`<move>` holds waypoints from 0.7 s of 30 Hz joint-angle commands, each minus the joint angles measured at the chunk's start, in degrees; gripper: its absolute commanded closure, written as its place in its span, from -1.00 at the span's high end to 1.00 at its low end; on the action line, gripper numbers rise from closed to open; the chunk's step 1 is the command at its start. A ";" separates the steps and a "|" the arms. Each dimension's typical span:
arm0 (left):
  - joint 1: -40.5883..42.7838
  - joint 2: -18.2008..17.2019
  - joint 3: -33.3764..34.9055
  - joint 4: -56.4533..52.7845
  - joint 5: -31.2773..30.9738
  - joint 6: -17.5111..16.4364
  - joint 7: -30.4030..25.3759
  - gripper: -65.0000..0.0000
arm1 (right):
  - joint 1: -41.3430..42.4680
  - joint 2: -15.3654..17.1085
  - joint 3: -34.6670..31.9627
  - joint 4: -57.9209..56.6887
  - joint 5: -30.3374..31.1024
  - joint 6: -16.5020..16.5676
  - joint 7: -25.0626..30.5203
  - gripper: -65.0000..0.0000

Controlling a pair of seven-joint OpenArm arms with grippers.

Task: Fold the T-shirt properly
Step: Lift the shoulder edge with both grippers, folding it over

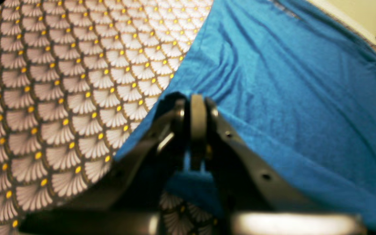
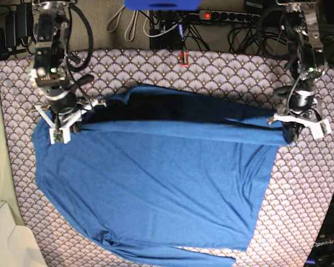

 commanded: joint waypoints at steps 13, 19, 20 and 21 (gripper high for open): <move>-3.40 -0.74 0.18 -2.95 -0.30 -0.21 -0.99 -0.97 | 3.42 0.60 0.08 -3.30 -0.01 0.19 1.86 -1.00; -3.32 -0.48 -0.26 -1.45 -0.39 -0.21 6.75 -0.98 | 3.42 0.60 0.08 -3.30 -0.01 0.19 1.94 -1.00; -3.23 0.14 -0.34 -0.75 -0.39 -0.21 7.36 -0.98 | 3.42 0.60 0.08 -3.30 -0.01 0.19 1.94 -1.00; -3.14 0.49 -0.52 -0.13 -0.30 -0.21 7.72 -0.98 | 3.42 0.60 0.08 -3.30 -0.01 0.19 1.94 -1.00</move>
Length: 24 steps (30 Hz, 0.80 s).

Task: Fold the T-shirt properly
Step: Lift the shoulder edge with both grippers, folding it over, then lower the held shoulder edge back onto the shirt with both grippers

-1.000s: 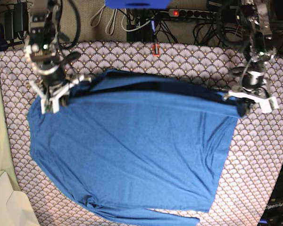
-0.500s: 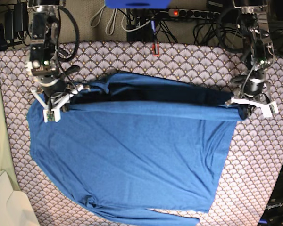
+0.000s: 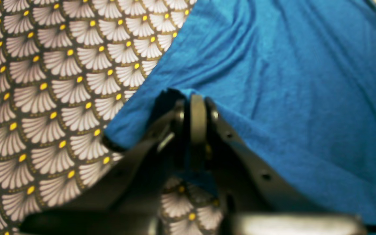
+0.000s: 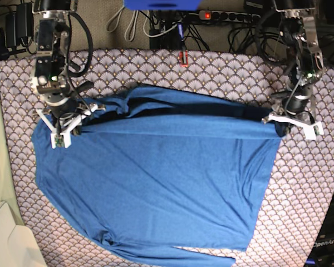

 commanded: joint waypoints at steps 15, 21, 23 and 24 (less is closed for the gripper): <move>-1.90 -0.34 -3.38 0.08 0.16 -0.51 -1.49 -0.97 | 1.75 0.40 0.15 0.70 -0.07 0.19 1.46 -1.00; -4.10 -0.34 -3.29 -3.26 0.16 -0.51 -1.40 -0.97 | 2.36 0.40 0.15 -1.59 -0.07 0.19 1.46 -1.00; -4.98 -0.34 -3.29 -4.23 0.16 -0.60 -1.40 -0.97 | 2.89 0.40 0.15 -2.38 -0.07 0.19 1.46 -1.00; -5.42 -0.34 -3.29 -4.76 0.16 -0.69 -1.40 -0.95 | 3.15 0.40 0.15 -2.99 -0.07 0.19 1.46 -1.00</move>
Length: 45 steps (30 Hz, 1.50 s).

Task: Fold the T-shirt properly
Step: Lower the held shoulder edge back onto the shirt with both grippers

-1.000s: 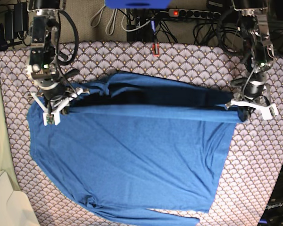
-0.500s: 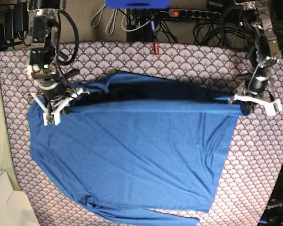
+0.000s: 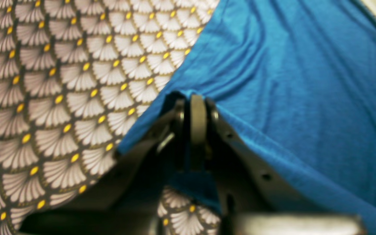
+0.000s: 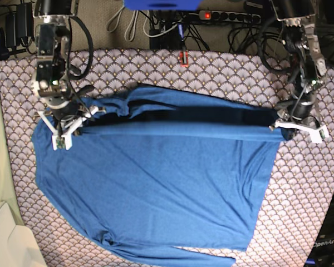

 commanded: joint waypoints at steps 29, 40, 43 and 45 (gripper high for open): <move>-0.54 -3.06 -0.16 -1.51 -0.23 -0.85 -1.66 0.00 | -2.04 0.38 0.17 3.60 -0.07 0.17 0.94 -0.09; -0.37 -3.68 0.45 -9.78 -0.23 -0.93 -2.19 0.01 | -5.65 0.11 0.26 5.10 0.02 0.17 1.20 -0.09; -0.45 -3.85 2.56 -9.95 -0.23 -0.93 -2.19 0.01 | -5.74 0.11 0.26 5.10 0.02 0.17 1.29 -0.09; -0.45 -3.85 3.62 -9.95 -0.23 -0.93 -2.28 0.01 | -5.82 0.11 0.26 5.10 0.02 0.17 1.03 -0.09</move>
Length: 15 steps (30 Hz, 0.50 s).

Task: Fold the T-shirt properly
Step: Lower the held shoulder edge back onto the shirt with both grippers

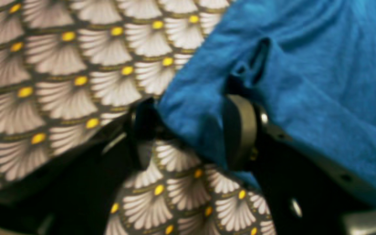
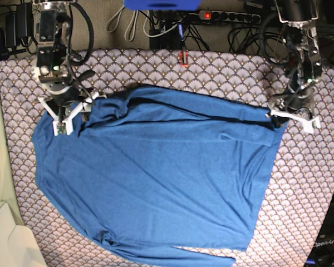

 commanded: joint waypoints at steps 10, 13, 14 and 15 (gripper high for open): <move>-2.30 1.12 0.38 -0.06 5.53 -0.32 -0.68 0.00 | -1.05 0.31 0.17 1.86 0.15 0.19 1.46 -0.09; -2.48 1.12 0.65 -0.06 5.44 -0.32 -0.68 0.00 | -2.19 0.22 0.08 3.27 0.41 0.19 1.46 -0.09; -2.48 1.21 0.65 -0.06 5.44 -0.32 -0.68 -0.01 | -2.45 0.13 0.08 3.80 0.41 0.19 1.46 -0.09; -2.48 1.21 0.65 -0.06 5.44 -0.32 -0.68 -0.06 | -2.72 0.05 0.08 4.33 0.41 0.19 1.46 -0.09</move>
